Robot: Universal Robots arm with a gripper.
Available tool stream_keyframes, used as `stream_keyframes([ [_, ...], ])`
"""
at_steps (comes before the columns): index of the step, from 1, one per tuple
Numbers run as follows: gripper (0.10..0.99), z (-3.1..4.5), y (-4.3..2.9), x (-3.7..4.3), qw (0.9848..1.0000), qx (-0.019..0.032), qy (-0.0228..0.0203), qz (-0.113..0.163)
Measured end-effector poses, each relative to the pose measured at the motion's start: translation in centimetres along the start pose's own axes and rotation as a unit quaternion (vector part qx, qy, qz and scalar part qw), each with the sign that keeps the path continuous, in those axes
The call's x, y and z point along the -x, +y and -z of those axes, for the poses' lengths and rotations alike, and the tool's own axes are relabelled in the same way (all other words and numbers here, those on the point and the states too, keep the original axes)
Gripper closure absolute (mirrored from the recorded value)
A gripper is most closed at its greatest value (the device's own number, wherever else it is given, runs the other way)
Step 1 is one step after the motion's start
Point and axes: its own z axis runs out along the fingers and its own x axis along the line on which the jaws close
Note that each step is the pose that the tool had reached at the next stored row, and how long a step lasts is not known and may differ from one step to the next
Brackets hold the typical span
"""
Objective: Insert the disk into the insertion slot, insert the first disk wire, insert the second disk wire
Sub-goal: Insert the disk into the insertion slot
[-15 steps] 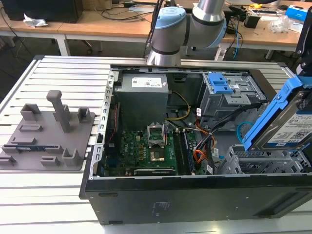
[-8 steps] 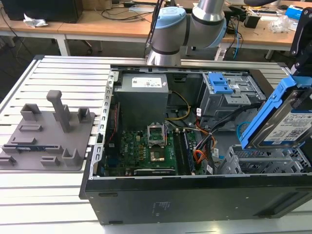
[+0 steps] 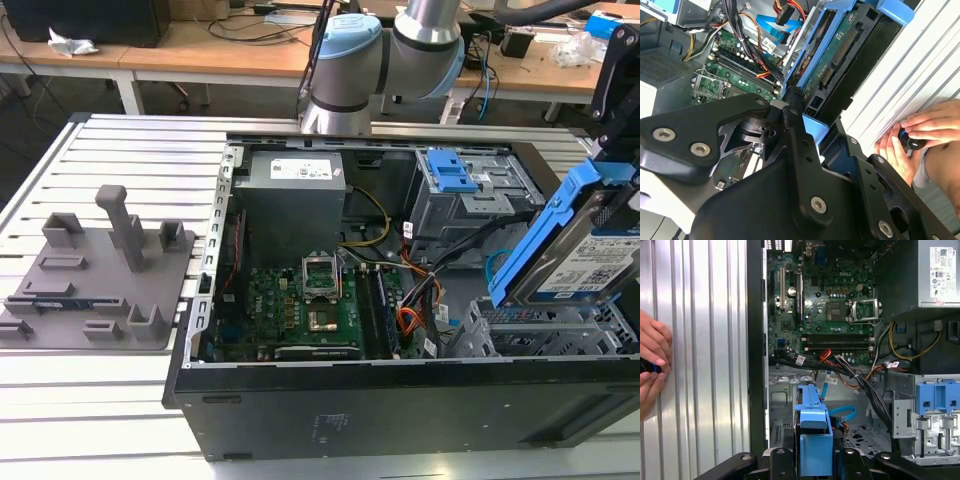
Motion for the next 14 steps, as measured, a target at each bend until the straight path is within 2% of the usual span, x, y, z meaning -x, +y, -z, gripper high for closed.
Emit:
stream_keyframes([
  [9, 0.722, -0.92, 0.0, -0.02, 1.0, 0.0008, -0.0001, 0.0],
  [14, 0.722, -0.99, 0.0, -0.01, 1.0, 0.0009, 0.0001, 0.0],
])
